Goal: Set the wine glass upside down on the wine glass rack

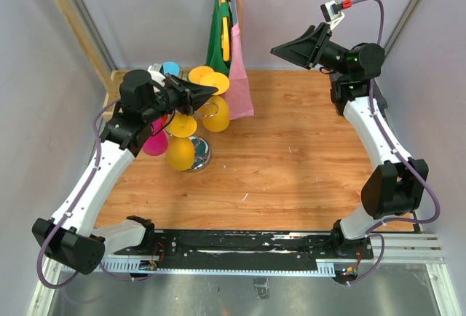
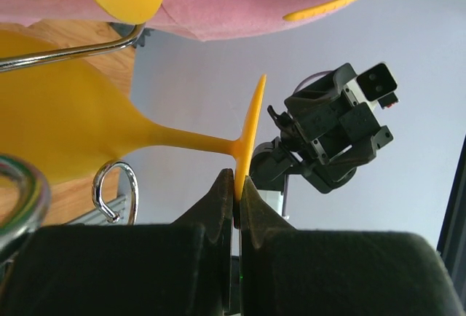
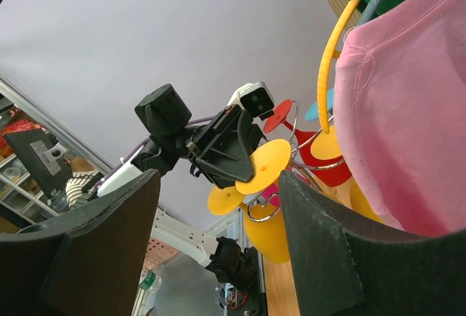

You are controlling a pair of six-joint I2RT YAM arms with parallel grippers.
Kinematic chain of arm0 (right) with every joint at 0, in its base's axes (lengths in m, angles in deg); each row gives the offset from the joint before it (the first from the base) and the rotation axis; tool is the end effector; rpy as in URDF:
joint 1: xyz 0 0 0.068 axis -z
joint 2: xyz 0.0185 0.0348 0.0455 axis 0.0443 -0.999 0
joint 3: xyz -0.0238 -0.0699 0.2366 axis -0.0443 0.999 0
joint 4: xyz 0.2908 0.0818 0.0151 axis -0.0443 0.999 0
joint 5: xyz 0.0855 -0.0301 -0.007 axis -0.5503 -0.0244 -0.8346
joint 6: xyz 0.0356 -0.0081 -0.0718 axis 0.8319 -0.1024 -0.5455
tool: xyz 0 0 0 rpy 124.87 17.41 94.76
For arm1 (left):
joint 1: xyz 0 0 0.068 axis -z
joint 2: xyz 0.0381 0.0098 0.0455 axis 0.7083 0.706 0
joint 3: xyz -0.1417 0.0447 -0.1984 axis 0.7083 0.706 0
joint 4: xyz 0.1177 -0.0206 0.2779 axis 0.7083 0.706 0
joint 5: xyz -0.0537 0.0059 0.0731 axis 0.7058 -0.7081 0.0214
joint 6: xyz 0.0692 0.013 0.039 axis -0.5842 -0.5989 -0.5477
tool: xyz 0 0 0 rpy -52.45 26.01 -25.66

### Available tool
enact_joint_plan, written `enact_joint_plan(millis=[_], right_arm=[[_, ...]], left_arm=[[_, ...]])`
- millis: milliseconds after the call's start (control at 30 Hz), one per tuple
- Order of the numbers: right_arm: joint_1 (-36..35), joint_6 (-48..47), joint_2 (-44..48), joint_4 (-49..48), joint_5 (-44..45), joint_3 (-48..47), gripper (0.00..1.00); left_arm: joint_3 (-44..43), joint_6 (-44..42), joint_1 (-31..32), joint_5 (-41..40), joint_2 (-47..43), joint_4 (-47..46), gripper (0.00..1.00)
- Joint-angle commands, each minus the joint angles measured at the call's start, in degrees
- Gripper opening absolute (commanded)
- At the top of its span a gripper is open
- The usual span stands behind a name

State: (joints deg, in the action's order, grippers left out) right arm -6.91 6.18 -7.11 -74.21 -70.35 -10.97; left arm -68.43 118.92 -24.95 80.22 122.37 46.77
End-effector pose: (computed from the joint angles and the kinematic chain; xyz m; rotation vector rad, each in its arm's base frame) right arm 0.3753 0.1251 0.4611 -0.4944 1.3703 1.7546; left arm 0.3106 -0.1434 0.3929 -0.8004 1.8960 -1.6239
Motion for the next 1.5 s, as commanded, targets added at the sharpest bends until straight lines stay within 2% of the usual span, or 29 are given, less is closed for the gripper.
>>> enact_joint_plan(millis=[0, 900, 1467], right_arm=[[1.89, -0.97, 1.87, -2.21, 0.28, 0.11, 0.68], [1.89, 0.8, 0.84, -3.95, 0.48, -0.22, 0.68], [1.98, 0.89, 1.36, -4.05, 0.57, 0.49, 0.68]], left_arm=[[0.17, 0.46, -1.2, -2.0, -2.16, 0.24, 0.0], [5.14, 2.86, -4.48, -3.15, -9.05, 0.91, 0.0], [2.55, -0.17, -4.72, -2.02, -6.97, 4.96, 0.0]])
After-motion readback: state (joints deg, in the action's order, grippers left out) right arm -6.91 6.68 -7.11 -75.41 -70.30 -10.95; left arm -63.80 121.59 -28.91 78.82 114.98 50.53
